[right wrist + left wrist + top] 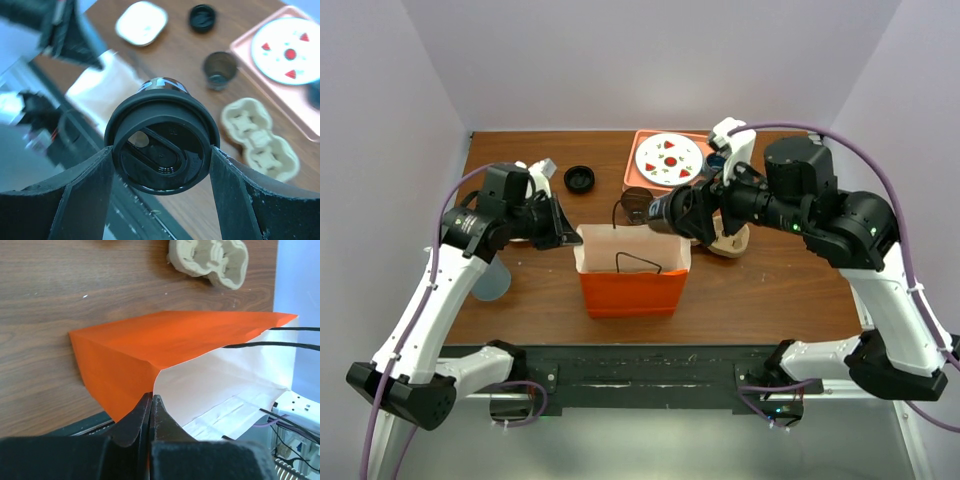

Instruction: Pack the takeout coffee

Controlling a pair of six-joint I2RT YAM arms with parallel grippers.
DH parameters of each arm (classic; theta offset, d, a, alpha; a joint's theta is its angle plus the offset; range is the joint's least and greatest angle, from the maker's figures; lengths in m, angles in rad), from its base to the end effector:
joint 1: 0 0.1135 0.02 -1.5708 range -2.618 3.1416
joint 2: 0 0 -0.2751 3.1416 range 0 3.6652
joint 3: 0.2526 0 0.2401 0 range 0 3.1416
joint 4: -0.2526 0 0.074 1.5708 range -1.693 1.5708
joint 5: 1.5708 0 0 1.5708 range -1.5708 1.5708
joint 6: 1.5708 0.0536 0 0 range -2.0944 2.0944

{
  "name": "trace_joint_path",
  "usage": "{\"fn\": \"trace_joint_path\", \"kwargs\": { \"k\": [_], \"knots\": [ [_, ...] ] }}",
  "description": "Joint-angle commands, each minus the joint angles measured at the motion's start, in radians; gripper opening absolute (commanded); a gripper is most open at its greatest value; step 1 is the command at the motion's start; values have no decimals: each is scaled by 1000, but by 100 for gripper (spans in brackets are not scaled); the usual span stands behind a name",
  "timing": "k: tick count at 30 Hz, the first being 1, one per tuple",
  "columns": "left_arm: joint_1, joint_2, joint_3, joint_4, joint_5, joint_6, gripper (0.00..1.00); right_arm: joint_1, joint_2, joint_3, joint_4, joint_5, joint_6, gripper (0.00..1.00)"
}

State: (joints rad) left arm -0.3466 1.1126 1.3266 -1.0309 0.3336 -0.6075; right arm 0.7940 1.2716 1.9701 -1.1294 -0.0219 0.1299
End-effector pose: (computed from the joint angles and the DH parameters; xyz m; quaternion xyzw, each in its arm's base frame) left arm 0.1803 -0.0838 0.3774 -0.0587 0.9170 -0.3038 0.2516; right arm 0.1354 0.1394 0.5185 -0.2800 0.7940 0.2487 0.4789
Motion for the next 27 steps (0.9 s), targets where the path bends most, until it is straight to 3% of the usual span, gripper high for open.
{"fn": "trace_joint_path", "kwargs": {
  "k": [1,9,13,21,27],
  "knots": [
    [4,3,-1,91,103,8,0,47,-24,-49,43,-115,-44,49],
    [4,-68,-84,241,192,17,0,135,-40,-161,86,-89,-18,49],
    [3,-118,-165,353,251,5,0,237,-12,-185,68,130,-21,47],
    [3,-154,-199,381,265,112,0,278,47,-140,59,238,-81,48],
    [3,-183,-210,429,271,89,0,391,46,-243,52,368,-84,46]
  ]
}}
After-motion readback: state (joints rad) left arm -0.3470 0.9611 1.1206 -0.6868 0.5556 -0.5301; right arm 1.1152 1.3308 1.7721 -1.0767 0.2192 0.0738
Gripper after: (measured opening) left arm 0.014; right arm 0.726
